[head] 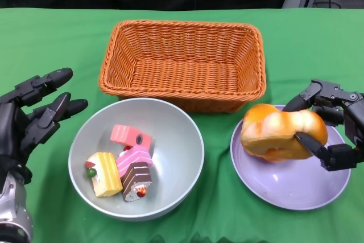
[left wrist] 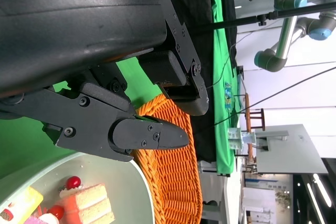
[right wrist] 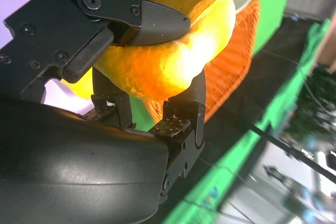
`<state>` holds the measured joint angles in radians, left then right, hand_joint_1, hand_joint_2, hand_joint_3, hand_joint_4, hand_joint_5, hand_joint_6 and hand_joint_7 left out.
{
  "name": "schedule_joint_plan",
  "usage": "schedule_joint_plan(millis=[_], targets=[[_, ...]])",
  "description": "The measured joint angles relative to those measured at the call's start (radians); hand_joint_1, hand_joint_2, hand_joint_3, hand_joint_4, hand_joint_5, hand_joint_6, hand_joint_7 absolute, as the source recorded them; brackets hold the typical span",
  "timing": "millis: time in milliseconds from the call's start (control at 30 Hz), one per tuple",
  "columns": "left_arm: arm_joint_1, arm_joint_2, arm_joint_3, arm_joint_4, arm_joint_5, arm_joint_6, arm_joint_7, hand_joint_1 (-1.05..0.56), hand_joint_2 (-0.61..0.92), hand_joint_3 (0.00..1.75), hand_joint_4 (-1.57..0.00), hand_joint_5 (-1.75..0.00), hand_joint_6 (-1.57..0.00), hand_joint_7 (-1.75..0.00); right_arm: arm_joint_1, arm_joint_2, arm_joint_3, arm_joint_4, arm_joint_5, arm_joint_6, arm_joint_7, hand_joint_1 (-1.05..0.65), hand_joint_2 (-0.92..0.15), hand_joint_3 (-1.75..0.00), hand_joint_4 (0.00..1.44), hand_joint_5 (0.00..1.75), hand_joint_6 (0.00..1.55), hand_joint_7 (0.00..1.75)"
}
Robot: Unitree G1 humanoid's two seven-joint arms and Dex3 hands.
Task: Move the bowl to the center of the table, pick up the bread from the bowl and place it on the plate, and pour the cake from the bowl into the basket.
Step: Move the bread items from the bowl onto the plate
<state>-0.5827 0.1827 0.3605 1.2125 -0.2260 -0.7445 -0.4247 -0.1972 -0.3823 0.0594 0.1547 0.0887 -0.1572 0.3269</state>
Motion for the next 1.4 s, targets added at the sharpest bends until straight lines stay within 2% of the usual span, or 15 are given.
schedule_joint_plan(millis=[167, 267, 500, 767, 967, 1067, 1167, 1200, 1233, 1300, 1333, 1367, 1400], targets=[[0.0, 0.0, -0.001, 0.001, 0.001, 0.0, 0.0, -0.41, 0.92, 0.27, -1.13, -0.01, -0.94, 0.0, 0.002, -0.006, -0.014, -0.067, 0.01, 0.155, 0.05, 0.02, -0.67, -0.94, 0.63, 1.75, 0.54, 1.51], [0.0, 0.001, -0.006, 0.001, 0.009, 0.0, 0.011, -0.42, 0.92, 0.27, -1.12, 0.0, -0.94, 0.0, 0.002, -0.027, -0.015, -0.094, 0.006, 0.243, 0.085, 0.03, -0.68, -0.93, 0.63, 1.75, 0.53, 1.52], [0.0, 0.002, -0.01, 0.002, 0.029, -0.004, 0.019, -0.43, 0.92, 0.27, -1.12, 0.0, -0.94, 0.0, 0.002, -0.045, -0.007, -0.133, -0.043, 0.364, 0.112, 0.03, -0.69, -0.9, 0.58, 1.74, 0.52, 1.5], [0.0, 0.004, -0.015, 0.002, 0.048, -0.015, 0.04, -0.44, 0.92, 0.27, -1.11, 0.0, -0.94, 0.0, -0.001, -0.076, 0.022, -0.18, -0.114, 0.47, 0.139, 0.01, -0.81, -0.66, 0.55, 1.7, 0.53, 1.39], [0.0, 0.005, -0.021, 0.003, 0.049, -0.016, 0.047, -0.43, 0.92, 0.26, -1.11, 0.0, -0.94, 0.0, -0.007, -0.086, 0.047, -0.202, -0.157, 0.523, 0.147, -0.03, -0.9, -0.49, 0.54, 1.6, 0.54, 1.27], [0.0, 0.006, -0.022, 0.003, 0.049, -0.016, 0.047, -0.43, 0.92, 0.26, -1.1, 0.0, -0.93, 0.0, -0.015, -0.097, 0.06, -0.209, -0.188, 0.555, 0.154, -0.04, -0.92, -0.45, 0.54, 1.57, 0.55, 1.2], [0.0, 0.006, -0.023, 0.003, 0.049, -0.017, 0.047, -0.43, 0.92, 0.27, -1.09, 0.0, -0.93, 0.0, -0.019, -0.103, 0.078, -0.213, -0.221, 0.575, 0.155, -0.04, -0.92, -0.39, 0.57, 1.4, 0.63, 0.92], [0.0, 0.006, -0.023, 0.003, 0.049, -0.017, 0.047, -0.44, 0.92, 0.26, -1.1, 0.0, -0.93, 0.0, -0.019, -0.103, 0.081, -0.215, -0.229, 0.578, 0.153, -0.04, -0.92, -0.41, 0.58, 1.25, 0.65, 0.79], [0.0, 0.006, -0.023, 0.003, 0.049, -0.017, 0.047, -0.44, 0.92, 0.26, -1.1, -0.01, -0.94, 0.0, -0.019, -0.103, 0.082, -0.217, -0.238, 0.578, 0.148, -0.04, -0.92, -0.39, 0.63, 1.01, 0.69, 0.59], [0.0, 0.006, -0.024, 0.003, 0.049, -0.017, 0.047, -0.44, 0.92, 0.27, -1.1, -0.01, -0.94, 0.0, -0.019, -0.103, 0.089, -0.231, -0.272, 0.578, 0.128, -0.06, -0.92, -0.38, 0.72, 0.64, 0.75, 0.3], [0.0, 0.006, -0.024, 0.003, 0.049, -0.017, 0.047, -0.44, 0.92, 0.27, -1.11, -0.01, -0.94, 0.0, -0.019, -0.103, 0.091, -0.238, -0.286, 0.578, 0.119, -0.08, -0.92, -0.36, 0.74, 0.52, 0.76, 0.2], [0.0, 0.006, -0.025, 0.003, 0.049, -0.017, 0.047, -0.44, 0.92, 0.27, -1.11, -0.01, -0.94, 0.0, -0.019, -0.104, 0.1, -0.248, -0.309, 0.578, 0.112, -0.11, -0.92, -0.34, 0.74, 0.47, 0.74, 0.14], [0.0, 0.006, -0.025, 0.003, 0.049, -0.017, 0.047, -0.44, 0.92, 0.27, -1.11, -0.01, -0.94, 0.0, -0.019, -0.107, 0.114, -0.258, -0.337, 0.578, 0.103, -0.13, -0.92, -0.32, 0.7, 0.39, 0.71, 0.09]])
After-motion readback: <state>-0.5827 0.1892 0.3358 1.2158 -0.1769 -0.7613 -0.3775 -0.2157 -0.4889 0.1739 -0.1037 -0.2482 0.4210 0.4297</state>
